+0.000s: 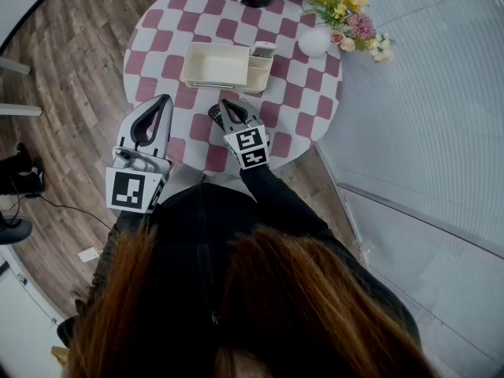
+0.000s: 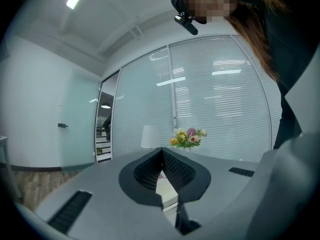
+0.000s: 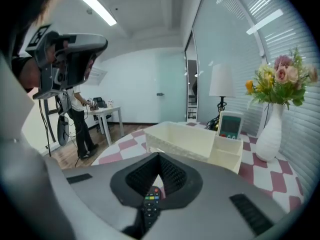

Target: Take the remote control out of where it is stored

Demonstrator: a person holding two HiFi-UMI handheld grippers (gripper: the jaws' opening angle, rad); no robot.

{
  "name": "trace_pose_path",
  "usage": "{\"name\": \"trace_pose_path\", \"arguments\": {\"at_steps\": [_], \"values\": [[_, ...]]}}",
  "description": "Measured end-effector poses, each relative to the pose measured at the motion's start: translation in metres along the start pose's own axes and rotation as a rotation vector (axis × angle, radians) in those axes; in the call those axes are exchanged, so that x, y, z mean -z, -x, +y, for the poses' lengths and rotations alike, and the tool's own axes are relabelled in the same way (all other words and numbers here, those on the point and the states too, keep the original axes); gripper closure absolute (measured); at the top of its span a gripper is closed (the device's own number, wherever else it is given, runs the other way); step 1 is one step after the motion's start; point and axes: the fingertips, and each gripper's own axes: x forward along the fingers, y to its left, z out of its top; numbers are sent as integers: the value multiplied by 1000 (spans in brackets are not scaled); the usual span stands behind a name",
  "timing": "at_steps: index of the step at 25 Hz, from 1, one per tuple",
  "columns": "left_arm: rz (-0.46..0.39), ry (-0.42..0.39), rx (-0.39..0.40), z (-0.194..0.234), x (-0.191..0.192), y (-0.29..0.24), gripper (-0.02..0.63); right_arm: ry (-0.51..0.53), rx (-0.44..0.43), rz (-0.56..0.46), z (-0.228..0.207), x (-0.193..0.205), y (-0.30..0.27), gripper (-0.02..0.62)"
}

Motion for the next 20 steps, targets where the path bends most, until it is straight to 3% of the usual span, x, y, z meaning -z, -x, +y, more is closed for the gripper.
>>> {"name": "trace_pose_path", "arguments": {"at_steps": [9,20], "values": [[-6,1,5,-3,-1,2,597,-14,36,-261,-6,-68,28,580],[-10,11,8,-3,-1,2,597,-11,62,-368,-3,-122,75,580]]}}
